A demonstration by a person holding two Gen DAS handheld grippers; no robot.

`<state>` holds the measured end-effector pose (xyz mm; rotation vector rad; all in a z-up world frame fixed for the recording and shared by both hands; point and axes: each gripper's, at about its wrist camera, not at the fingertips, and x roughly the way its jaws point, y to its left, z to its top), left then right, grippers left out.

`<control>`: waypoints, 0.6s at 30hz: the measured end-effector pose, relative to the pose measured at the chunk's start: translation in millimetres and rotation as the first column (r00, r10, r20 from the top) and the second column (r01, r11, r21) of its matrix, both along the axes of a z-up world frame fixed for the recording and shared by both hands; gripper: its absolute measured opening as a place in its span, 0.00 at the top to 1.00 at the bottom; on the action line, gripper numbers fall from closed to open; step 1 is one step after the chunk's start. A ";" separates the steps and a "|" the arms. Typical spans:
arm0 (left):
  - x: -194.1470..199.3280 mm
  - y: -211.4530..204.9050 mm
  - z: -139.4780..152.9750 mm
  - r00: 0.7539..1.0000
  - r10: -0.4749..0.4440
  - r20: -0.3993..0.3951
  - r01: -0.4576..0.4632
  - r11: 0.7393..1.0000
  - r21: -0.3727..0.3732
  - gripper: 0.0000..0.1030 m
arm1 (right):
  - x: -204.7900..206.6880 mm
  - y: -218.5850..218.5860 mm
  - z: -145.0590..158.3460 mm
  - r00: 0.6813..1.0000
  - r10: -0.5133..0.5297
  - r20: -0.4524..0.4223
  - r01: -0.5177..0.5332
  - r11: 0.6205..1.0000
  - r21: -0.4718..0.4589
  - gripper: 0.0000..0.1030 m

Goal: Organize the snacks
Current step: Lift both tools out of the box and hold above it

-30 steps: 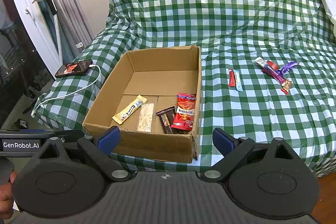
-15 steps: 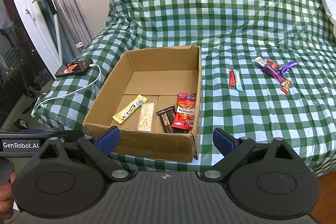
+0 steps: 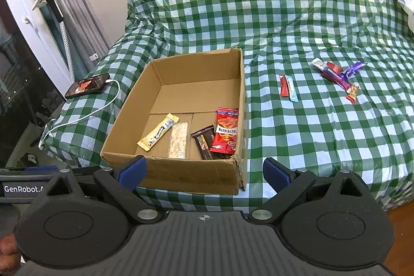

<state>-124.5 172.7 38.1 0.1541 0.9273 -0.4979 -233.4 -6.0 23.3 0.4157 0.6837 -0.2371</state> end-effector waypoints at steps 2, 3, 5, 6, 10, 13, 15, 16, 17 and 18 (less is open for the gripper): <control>0.2 -2.1 -0.1 1.000 -0.002 -0.002 0.002 1.000 0.003 0.01 | 0.3 -1.9 -1.2 1.000 -0.006 0.001 0.006 1.000 0.007 0.06; 0.4 -3.5 -0.1 1.000 -0.005 -0.003 0.005 1.000 0.003 0.01 | 0.2 -3.0 -1.8 1.000 -0.009 0.002 0.009 1.000 0.010 0.06; 1.5 -6.2 -0.4 1.000 -0.008 -0.005 0.008 1.000 0.007 0.00 | 0.1 -5.2 -2.6 1.000 -0.015 0.004 0.015 1.000 0.015 0.06; 1.7 -7.8 -0.8 1.000 -0.009 -0.005 0.009 1.000 0.009 0.00 | 0.3 -5.8 -3.0 1.000 -0.019 0.005 0.018 1.000 0.017 0.06; 3.6 -11.1 -2.4 1.000 -0.013 -0.011 0.013 1.000 0.016 0.00 | 1.6 -9.3 -6.4 1.000 -0.028 0.000 0.028 0.999 0.033 0.06; 4.9 -14.3 -4.7 1.000 -0.017 -0.018 0.018 1.000 0.024 0.00 | 2.3 -12.7 -9.6 0.999 -0.034 -0.007 0.034 0.998 0.046 0.06; 5.6 -16.8 -7.1 0.999 -0.022 -0.025 0.022 0.999 0.031 0.00 | 3.3 -14.6 -12.1 0.999 -0.037 -0.014 0.038 0.998 0.056 0.06; 6.1 -18.0 -8.2 0.999 -0.024 -0.028 0.025 0.999 0.034 0.00 | 3.9 -15.6 -13.7 0.999 -0.039 -0.018 0.040 0.997 0.060 0.06; 6.3 -18.7 -9.1 0.999 -0.026 -0.031 0.027 0.999 0.038 0.00 | 4.2 -16.8 -15.1 0.999 -0.041 -0.022 0.043 0.997 0.065 0.06; 6.7 -19.9 -10.0 0.999 -0.028 -0.032 0.029 0.999 0.041 0.00 | 4.8 -17.8 -16.5 0.999 -0.044 -0.026 0.045 0.997 0.070 0.06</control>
